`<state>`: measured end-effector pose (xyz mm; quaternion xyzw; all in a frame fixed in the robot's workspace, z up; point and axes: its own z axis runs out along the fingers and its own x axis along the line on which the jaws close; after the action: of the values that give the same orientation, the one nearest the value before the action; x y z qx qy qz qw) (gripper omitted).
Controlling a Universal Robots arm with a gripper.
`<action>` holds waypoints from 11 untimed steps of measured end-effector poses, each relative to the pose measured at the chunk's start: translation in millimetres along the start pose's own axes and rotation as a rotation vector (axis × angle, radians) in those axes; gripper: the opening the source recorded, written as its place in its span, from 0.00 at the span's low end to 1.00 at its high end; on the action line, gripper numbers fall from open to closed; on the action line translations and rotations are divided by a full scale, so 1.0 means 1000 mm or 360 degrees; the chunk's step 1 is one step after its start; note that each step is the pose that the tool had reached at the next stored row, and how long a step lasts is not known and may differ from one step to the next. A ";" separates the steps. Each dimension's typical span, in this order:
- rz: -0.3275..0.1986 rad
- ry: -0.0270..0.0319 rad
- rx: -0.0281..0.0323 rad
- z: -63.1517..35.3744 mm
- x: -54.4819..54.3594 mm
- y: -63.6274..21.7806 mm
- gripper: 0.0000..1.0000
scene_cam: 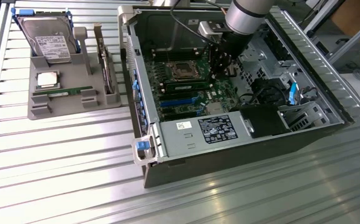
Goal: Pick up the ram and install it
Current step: 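Press down the ram until it locks into place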
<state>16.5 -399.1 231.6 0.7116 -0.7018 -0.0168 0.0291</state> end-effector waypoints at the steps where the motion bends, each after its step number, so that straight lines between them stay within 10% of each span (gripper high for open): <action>1: 0.0000 -0.00002 0.00000 0.0005 0.000 0.0000 0.10; 8: 0.0001 -0.00010 0.00040 -0.0067 0.000 0.0020 0.10; 11: 0.0000 -0.00007 0.00069 -0.0058 0.000 0.0161 0.10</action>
<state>0.7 -399.1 238.4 0.7116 -0.7019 -0.0154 0.0274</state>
